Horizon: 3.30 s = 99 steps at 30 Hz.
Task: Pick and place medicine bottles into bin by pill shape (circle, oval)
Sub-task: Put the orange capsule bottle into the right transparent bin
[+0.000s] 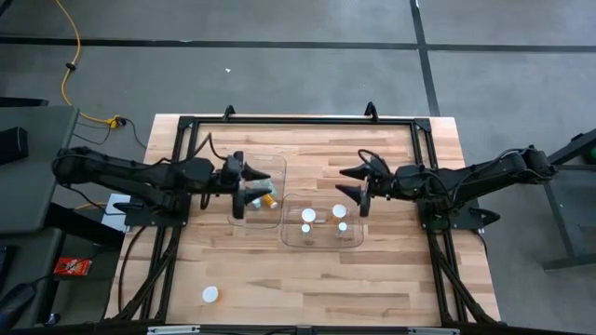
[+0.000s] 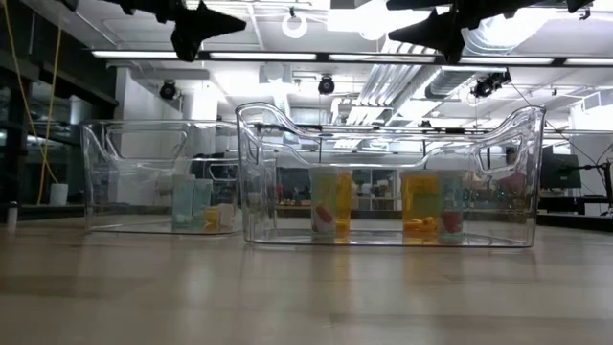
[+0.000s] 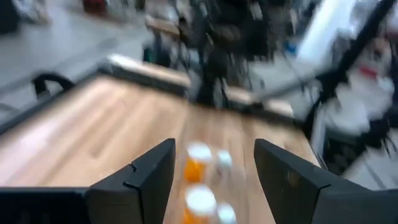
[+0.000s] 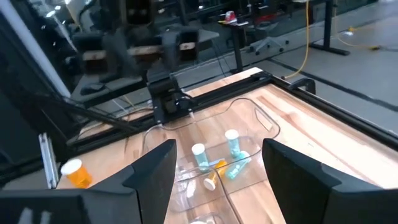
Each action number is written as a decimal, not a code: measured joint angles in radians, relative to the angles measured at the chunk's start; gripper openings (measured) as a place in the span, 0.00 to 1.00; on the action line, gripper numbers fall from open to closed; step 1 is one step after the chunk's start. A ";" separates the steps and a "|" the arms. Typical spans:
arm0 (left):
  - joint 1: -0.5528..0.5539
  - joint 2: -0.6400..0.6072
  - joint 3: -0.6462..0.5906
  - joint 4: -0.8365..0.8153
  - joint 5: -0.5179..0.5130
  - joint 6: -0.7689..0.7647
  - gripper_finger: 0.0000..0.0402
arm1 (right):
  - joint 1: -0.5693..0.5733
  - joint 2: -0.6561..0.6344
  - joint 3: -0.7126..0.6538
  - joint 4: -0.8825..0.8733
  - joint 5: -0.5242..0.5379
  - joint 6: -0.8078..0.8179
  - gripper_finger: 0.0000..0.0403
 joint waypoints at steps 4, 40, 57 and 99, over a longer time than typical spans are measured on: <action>-0.082 0.020 0.125 -0.270 0.046 0.032 0.52 | 0.000 0.000 0.000 0.000 0.005 0.006 0.58; -0.967 0.710 0.582 -1.072 -0.057 -0.856 0.76 | 0.000 0.000 0.000 -0.144 -0.048 -0.065 0.58; -0.969 0.810 0.582 -1.063 0.026 -0.885 0.79 | 0.000 0.000 0.000 -0.185 -0.048 -0.066 0.58; -0.452 0.154 0.464 -0.611 -0.614 -0.090 0.50 | 0.001 0.000 0.000 -0.026 -0.189 0.006 0.58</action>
